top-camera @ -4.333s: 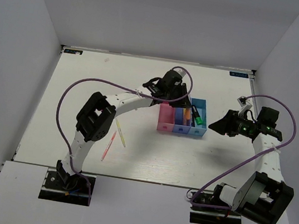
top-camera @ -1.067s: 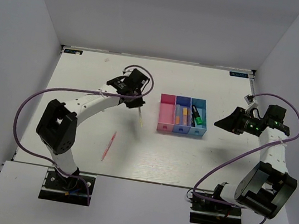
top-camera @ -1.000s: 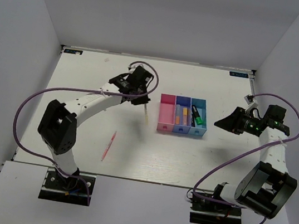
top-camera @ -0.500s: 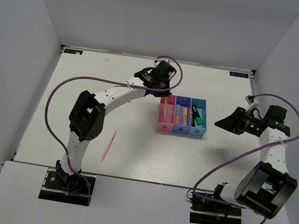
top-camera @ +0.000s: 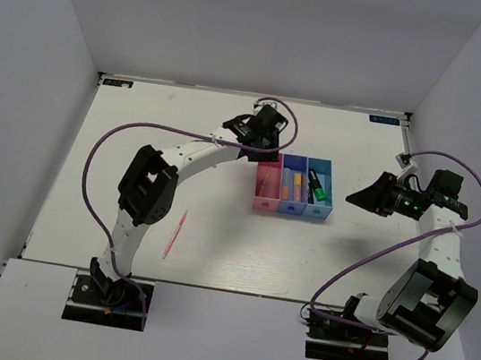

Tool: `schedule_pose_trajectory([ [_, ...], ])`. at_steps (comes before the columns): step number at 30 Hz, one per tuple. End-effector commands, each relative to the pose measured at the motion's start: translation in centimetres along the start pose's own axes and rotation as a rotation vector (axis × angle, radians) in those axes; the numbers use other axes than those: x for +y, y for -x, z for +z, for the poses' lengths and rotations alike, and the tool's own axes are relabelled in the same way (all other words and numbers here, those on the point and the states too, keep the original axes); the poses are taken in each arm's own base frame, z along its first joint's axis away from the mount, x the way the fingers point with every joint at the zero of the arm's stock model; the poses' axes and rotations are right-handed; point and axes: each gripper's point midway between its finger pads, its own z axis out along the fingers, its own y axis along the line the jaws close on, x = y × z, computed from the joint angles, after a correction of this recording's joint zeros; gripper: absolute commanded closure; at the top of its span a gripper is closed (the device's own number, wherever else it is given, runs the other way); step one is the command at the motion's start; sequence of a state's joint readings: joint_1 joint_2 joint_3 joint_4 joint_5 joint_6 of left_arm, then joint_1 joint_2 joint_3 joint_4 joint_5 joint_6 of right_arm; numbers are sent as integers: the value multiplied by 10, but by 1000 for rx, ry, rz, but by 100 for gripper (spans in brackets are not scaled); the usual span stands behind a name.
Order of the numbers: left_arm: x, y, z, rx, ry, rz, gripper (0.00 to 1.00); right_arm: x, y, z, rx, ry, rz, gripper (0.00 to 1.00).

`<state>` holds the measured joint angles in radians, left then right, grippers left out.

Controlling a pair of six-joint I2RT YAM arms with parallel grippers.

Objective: Sort the stationery into containers
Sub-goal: Place the pen in the storage box, then pick up the pen from the center of the board.

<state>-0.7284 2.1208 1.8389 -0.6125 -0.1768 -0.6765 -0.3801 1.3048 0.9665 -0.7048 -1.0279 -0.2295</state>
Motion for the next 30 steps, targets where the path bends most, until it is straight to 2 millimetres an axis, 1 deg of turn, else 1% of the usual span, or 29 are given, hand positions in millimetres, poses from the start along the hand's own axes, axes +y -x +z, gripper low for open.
schedule_pose_trajectory([
  [1,-9,19,-23,-59,-30,4,53,7,7,-3,-18,26,-27,56],
  [2,-8,16,-24,-57,-25,8,56,6,7,-3,-19,25,-25,56],
  [3,-13,29,-41,-104,-42,16,67,7,7,-3,-20,28,-32,55],
  [4,-8,19,-42,-90,-27,29,76,8,7,-4,-20,29,-28,55],
  [5,-10,32,-67,-131,-46,23,83,9,7,-4,-21,29,-39,46],
  [6,-8,31,-75,-136,-43,38,95,8,8,-4,-22,22,-38,35],
  [7,1,19,-77,-121,-25,60,98,10,8,-6,-26,20,-51,10],
  [8,15,2,-76,-87,4,96,98,11,9,-6,-30,25,-57,10],
  [9,19,7,-111,-106,-13,102,98,21,9,-7,-41,65,-71,10],
  [10,38,-14,-111,-57,15,155,86,26,10,-8,-54,78,-101,10],
  [11,56,-30,-123,-22,34,174,73,31,11,-9,-64,104,-111,10],
  [12,79,-51,-133,27,67,198,57,35,9,-8,-68,128,-113,10],
  [13,92,-56,-148,36,74,224,37,37,8,-8,-72,141,-113,10],
  [14,123,-92,-141,122,139,246,30,39,8,-7,-73,153,-115,10],
  [15,136,-96,-151,121,157,239,28,38,7,-7,-69,148,-119,10],
  [16,148,-101,-159,133,171,230,28,36,8,-6,-67,146,-118,32],
  [17,159,-108,-160,150,193,222,28,35,7,-6,-61,141,-113,52],
  [18,177,-129,-161,198,229,239,28,31,6,-5,-51,124,-103,78],
  [19,186,-135,-161,219,256,245,28,29,9,-6,-53,115,-105,100],
  [21,203,-155,-159,275,298,266,29,30,8,-6,-47,115,-86,100],
  [23,213,-167,-154,319,324,278,34,28,7,-6,-48,107,-78,100],
  [24,218,-174,-151,348,343,289,34,28,7,-5,-48,105,-83,100],
  [27,229,-186,-140,404,380,290,39,24,7,-6,-52,93,-82,100],
  [28,231,-189,-137,419,383,285,40,24,6,-6,-51,92,-81,100],
  [29,230,-190,-130,419,372,275,41,23,5,-5,-48,88,-78,100],
  [30,233,-195,-129,436,371,258,42,22,5,-5,-47,85,-85,100],
])
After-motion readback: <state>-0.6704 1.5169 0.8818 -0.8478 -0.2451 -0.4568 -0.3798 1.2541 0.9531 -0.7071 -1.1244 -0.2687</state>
